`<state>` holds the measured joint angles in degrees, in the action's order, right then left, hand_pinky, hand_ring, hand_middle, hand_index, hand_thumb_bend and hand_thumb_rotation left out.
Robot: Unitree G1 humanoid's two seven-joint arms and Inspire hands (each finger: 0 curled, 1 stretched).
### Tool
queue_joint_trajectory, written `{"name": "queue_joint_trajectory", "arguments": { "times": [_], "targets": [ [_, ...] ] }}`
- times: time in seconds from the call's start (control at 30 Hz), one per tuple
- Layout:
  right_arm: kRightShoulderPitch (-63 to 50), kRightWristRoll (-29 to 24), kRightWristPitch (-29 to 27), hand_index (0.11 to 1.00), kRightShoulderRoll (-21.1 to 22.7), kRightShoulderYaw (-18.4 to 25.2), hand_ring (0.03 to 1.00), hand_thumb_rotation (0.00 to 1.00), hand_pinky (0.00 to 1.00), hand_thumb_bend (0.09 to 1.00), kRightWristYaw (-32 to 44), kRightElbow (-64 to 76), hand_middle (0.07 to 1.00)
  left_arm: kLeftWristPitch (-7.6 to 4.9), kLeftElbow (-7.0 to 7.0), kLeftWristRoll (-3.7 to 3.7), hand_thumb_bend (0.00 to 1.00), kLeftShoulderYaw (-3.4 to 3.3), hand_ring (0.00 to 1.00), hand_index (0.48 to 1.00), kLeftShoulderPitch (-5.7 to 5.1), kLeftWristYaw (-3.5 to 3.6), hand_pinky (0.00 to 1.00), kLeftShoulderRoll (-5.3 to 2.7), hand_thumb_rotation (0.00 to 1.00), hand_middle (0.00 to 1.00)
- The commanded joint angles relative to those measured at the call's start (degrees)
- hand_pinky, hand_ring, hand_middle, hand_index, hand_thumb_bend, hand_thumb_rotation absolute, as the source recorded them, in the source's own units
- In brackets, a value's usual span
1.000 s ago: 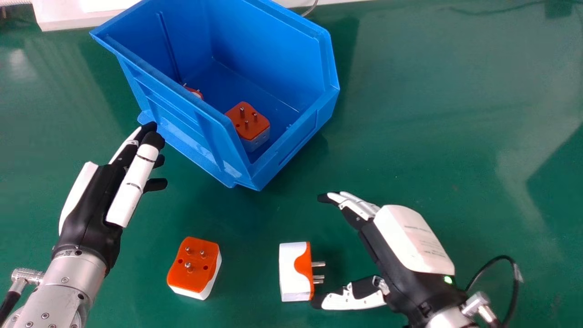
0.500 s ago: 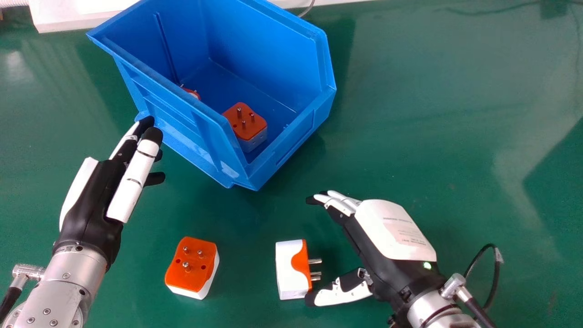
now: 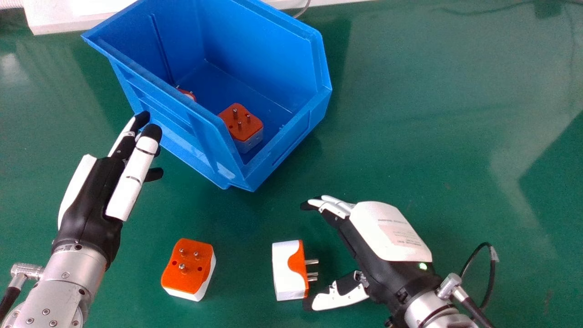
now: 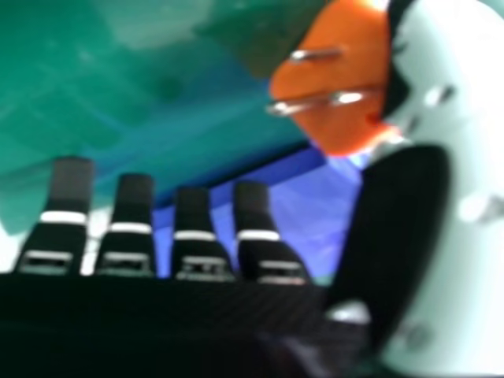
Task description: Pick all objects and put in blue box
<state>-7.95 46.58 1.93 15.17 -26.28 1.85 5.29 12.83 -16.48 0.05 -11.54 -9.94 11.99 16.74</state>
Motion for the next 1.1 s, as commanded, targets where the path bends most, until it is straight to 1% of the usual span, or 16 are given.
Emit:
{"name": "queue_joint_trajectory", "arguments": {
  "times": [0.0, 0.1, 0.23, 0.37, 0.6, 0.73, 0.8, 0.97, 1.07],
  "targets": [
    [-1.6, -1.6, -0.6, 0.824, 0.0, -2.6, 0.836, 0.16, 0.74, 0.673, 3.4, 1.1, 0.877, 0.12, -1.83, -0.14, 0.51, -0.05, 0.93, 0.969, -0.27, -0.45, 0.85, 0.06, 1.00, 0.95],
    [-2.0, -1.8, -0.4, 0.818, 0.1, -3.0, 0.825, 0.15, 0.73, 0.673, 4.6, 2.1, 0.871, 0.53, -2.19, -0.11, 0.51, 0.00, 0.93, 0.971, -0.28, -0.52, 0.85, 0.05, 1.00, 0.95],
    [-2.3, -1.7, -0.4, 0.817, 0.3, -3.6, 0.823, 0.15, 0.73, 0.668, 5.9, 3.0, 0.870, 0.81, -2.23, -0.14, 0.50, -0.04, 0.93, 0.972, -0.17, -0.48, 0.85, 0.13, 1.00, 0.95],
    [-2.8, -1.3, 0.2, 0.815, 0.2, -4.3, 0.819, 0.15, 0.72, 0.664, 7.3, 4.5, 0.868, 1.31, -3.10, 0.05, 0.50, 0.09, 0.93, 0.972, -0.38, -0.55, 0.85, 0.13, 1.00, 0.95],
    [-1.9, -0.7, 1.9, 0.812, -0.7, -5.8, 0.808, 0.16, 0.70, 0.642, 8.4, 4.5, 0.864, 2.20, -3.69, 0.04, 0.50, 0.18, 0.93, 0.973, -0.24, -0.50, 0.86, 0.17, 1.00, 0.95],
    [-1.1, -1.2, 2.0, 0.808, -1.1, -6.3, 0.805, 0.15, 0.70, 0.625, 8.5, 3.9, 0.861, 2.58, -3.93, 0.04, 0.50, 0.16, 0.93, 0.974, -0.14, -0.39, 0.86, 0.29, 1.00, 0.96],
    [-0.9, -1.5, 1.7, 0.805, -1.3, -6.5, 0.801, 0.13, 0.70, 0.607, 8.5, 3.5, 0.859, 2.70, -4.17, 0.07, 0.50, 0.16, 0.93, 0.974, -0.27, -0.36, 0.86, 0.32, 1.00, 0.96],
    [-0.2, -1.2, 1.5, 0.801, -1.7, -7.0, 0.798, 0.12, 0.70, 0.581, 7.6, 2.3, 0.855, 3.01, -4.33, 0.19, 0.49, 0.20, 0.93, 0.975, -0.16, -0.35, 0.86, 0.43, 1.00, 0.96],
    [0.3, -0.7, 0.9, 0.785, -1.7, -7.1, 0.779, 0.12, 0.69, 0.558, 6.2, 1.3, 0.837, 3.34, -4.76, 0.17, 0.49, 0.22, 0.93, 0.975, -0.29, -0.34, 0.86, 0.40, 1.00, 0.96]
  ]
}}
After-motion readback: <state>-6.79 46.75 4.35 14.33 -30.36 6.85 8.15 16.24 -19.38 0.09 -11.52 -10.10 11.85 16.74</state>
